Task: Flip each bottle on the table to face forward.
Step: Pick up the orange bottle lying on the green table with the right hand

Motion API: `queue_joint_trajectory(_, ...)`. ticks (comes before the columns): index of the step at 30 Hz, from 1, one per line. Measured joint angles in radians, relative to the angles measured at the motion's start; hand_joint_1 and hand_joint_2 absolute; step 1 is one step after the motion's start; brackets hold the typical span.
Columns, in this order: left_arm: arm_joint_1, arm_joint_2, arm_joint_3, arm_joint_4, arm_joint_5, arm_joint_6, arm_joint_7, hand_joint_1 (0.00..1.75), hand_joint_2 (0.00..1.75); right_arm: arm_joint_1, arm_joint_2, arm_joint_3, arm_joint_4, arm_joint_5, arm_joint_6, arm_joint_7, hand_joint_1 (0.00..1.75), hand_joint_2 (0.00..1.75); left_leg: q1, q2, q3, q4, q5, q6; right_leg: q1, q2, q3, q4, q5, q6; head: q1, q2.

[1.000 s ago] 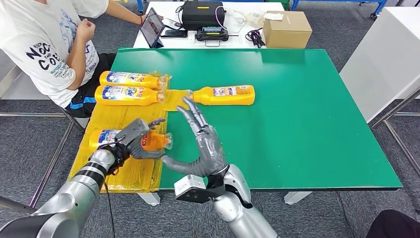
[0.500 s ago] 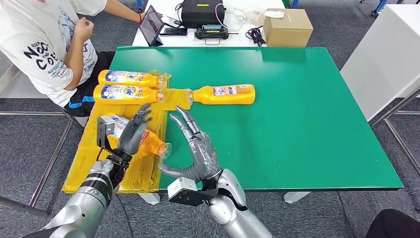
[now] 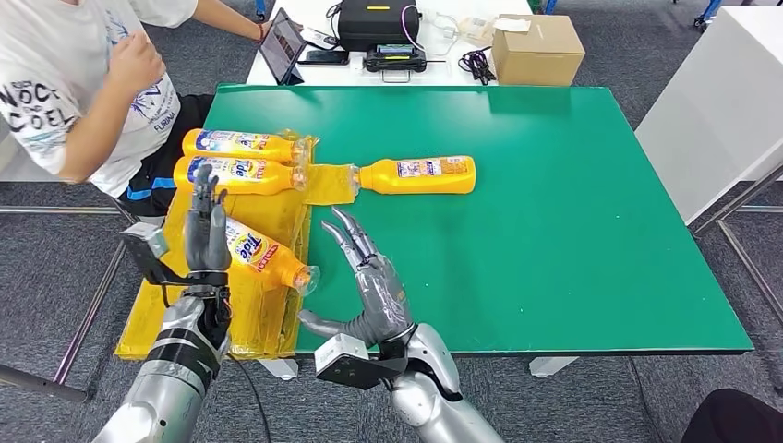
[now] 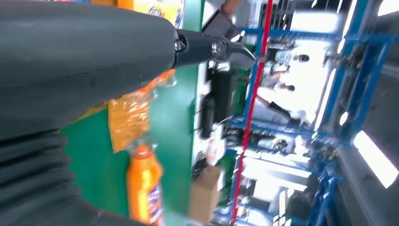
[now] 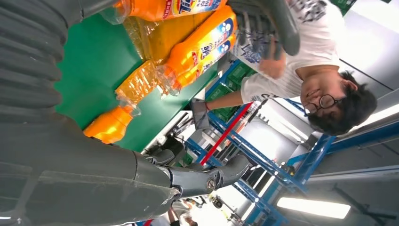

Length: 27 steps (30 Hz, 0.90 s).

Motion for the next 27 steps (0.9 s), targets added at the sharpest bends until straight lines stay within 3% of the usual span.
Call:
queue_joint_trajectory(11, 0.041, -0.01, -0.037, -0.122, 0.024, 0.039, -0.001, 0.0, 1.75, 0.01, 0.0, -0.011, -0.001, -0.005, -0.02, -0.001, 0.0, 1.75, 0.0, 0.001, 0.0, 0.0, 0.0, 0.0, 0.0, 0.0, 0.0, 0.0, 0.0, 0.0, 0.0, 0.0)
queue_joint_trajectory(14, 0.071, -0.011, -0.061, -0.179, 0.005, 0.125, 0.002, 0.0, 0.44, 0.032, 0.0, -0.036, -0.026, -0.032, -0.085, -0.022, 0.0, 1.75, 0.0, 0.001, 0.0, 0.0, 0.0, 0.0, 0.0, 0.0, -0.001, 0.0, 0.0, 0.0, 0.0, 0.0)
queue_joint_trajectory(15, 0.086, -0.012, -0.07, -0.202, 0.002, 0.153, 0.008, 0.0, 0.44, 0.044, 0.0, -0.05, -0.045, -0.048, -0.113, -0.031, 0.0, 1.75, 0.0, 0.001, -0.001, 0.0, 0.0, 0.0, 0.0, 0.0, -0.001, 0.0, 0.0, 0.0, 0.0, 0.0)
queue_joint_trajectory(17, 0.126, -0.014, -0.085, -0.251, 0.006, 0.187, 0.021, 0.0, 1.31, 0.074, 0.0, -0.09, -0.092, -0.083, -0.164, -0.047, 0.0, 1.75, 0.0, 0.001, -0.001, 0.0, -0.001, 0.0, 0.0, 0.0, -0.001, 0.0, 0.0, 0.0, 0.0, 0.0)
queue_joint_trajectory(18, 0.151, -0.016, -0.093, -0.276, 0.009, 0.196, 0.025, 0.03, 1.75, 0.092, 0.0, -0.116, -0.119, -0.1, -0.184, -0.056, 0.44, 1.75, 0.0, 0.001, -0.001, 0.0, -0.001, 0.0, 0.0, 0.0, -0.001, 0.0, 0.0, 0.0, 0.0, 0.0)
queue_joint_trajectory(20, 0.211, -0.022, -0.108, -0.329, 0.015, 0.214, 0.025, 0.9, 1.75, 0.132, 0.0, -0.172, -0.176, -0.132, -0.211, -0.076, 1.28, 1.75, -0.001, 0.001, -0.001, 0.0, -0.002, 0.0, 0.0, 0.0, -0.001, -0.001, -0.001, 0.0, 0.0, 0.0)
queue_joint_trajectory(21, 0.244, -0.027, -0.115, -0.354, 0.018, 0.222, 0.024, 1.31, 1.75, 0.154, 0.0, -0.202, -0.203, -0.146, -0.219, -0.085, 1.29, 1.75, -0.001, 0.001, -0.001, 0.0, -0.003, 0.0, -0.001, 0.0, -0.001, -0.001, -0.001, 0.0, 0.0, 0.0)
queue_joint_trajectory(22, 0.276, -0.033, -0.122, -0.376, 0.022, 0.23, 0.023, 1.29, 1.75, 0.174, 0.0, -0.23, -0.227, -0.159, -0.221, -0.094, 0.85, 1.75, -0.001, 0.001, -0.001, 0.0, -0.003, 0.0, -0.001, 0.0, -0.001, -0.001, -0.001, 0.001, 0.0, 0.0)
queue_joint_trajectory(24, 0.341, -0.048, -0.136, -0.414, 0.031, 0.243, 0.019, 0.41, 1.75, 0.21, 0.0, -0.281, -0.257, -0.182, -0.219, -0.105, 0.01, 1.75, -0.001, 0.001, -0.001, 0.0, -0.004, 0.0, -0.001, 0.0, -0.001, -0.001, -0.002, 0.002, 0.0, 0.0)
queue_joint_trajectory(25, 0.372, -0.057, -0.143, -0.432, 0.035, 0.249, 0.016, 0.0, 1.75, 0.226, 0.0, -0.303, -0.265, -0.193, -0.217, -0.109, 0.0, 1.75, -0.001, 0.001, -0.001, 0.0, -0.004, 0.0, -0.001, 0.0, -0.001, -0.001, -0.002, 0.002, 0.0, 0.0)
queue_joint_trajectory(27, 0.433, -0.074, -0.162, -0.466, 0.029, 0.263, 0.006, 0.0, 1.75, 0.254, -0.001, -0.333, -0.27, -0.206, -0.221, -0.112, 0.0, 1.75, -0.001, 0.001, -0.002, 0.0, -0.004, 0.0, -0.001, 0.0, -0.002, -0.001, -0.002, 0.002, 0.0, 0.0)
